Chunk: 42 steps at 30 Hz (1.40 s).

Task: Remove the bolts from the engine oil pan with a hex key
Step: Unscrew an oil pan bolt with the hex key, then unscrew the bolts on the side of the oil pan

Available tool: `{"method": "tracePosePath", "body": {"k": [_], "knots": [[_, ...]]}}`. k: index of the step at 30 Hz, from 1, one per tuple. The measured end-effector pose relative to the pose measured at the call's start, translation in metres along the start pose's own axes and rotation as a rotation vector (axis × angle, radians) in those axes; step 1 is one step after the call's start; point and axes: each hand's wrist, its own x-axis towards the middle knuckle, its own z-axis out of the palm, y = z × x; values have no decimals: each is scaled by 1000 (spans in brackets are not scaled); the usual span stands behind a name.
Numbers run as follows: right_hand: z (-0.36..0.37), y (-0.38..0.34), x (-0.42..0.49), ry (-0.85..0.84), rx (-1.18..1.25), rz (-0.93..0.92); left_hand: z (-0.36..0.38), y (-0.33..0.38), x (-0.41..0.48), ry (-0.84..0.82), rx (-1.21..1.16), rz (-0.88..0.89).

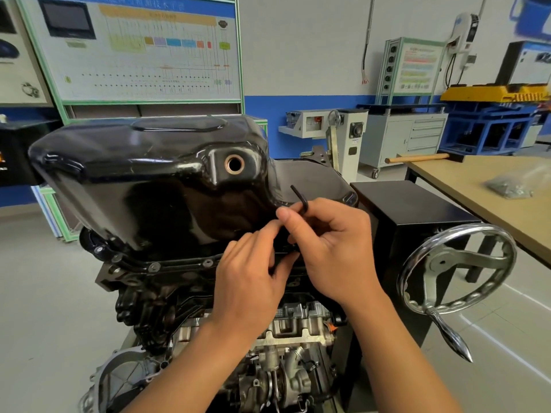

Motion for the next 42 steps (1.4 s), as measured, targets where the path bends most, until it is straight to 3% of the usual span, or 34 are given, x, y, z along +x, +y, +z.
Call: {"method": "tracePosePath", "body": {"k": [10,15,19,22,25,29,34,37,42], "knots": [[-23,1,-2,134,144,160,-26,2,2,-136,179,-43],[-36,-5,-5,191,137,178,-35,2,17,-376,343,-135],[-41,-8,-9,185,148,185,-42,-1,25,-507,367,-86],[-44,-11,-11,197,159,183,-45,-1,22,-492,176,-146],[-60,-18,-17,298,239,215,-40,19,27,-479,-277,-350],[-125,-30,-42,478,182,301,-7,73,45,-603,-634,-417],[-276,-70,-79,700,-183,360,91,204,54,-891,-874,-302],[-369,-107,-97,802,-347,405,158,306,47,-1066,-896,-137],[-477,-123,-133,946,-557,617,246,435,22,-1111,-742,189]]}}
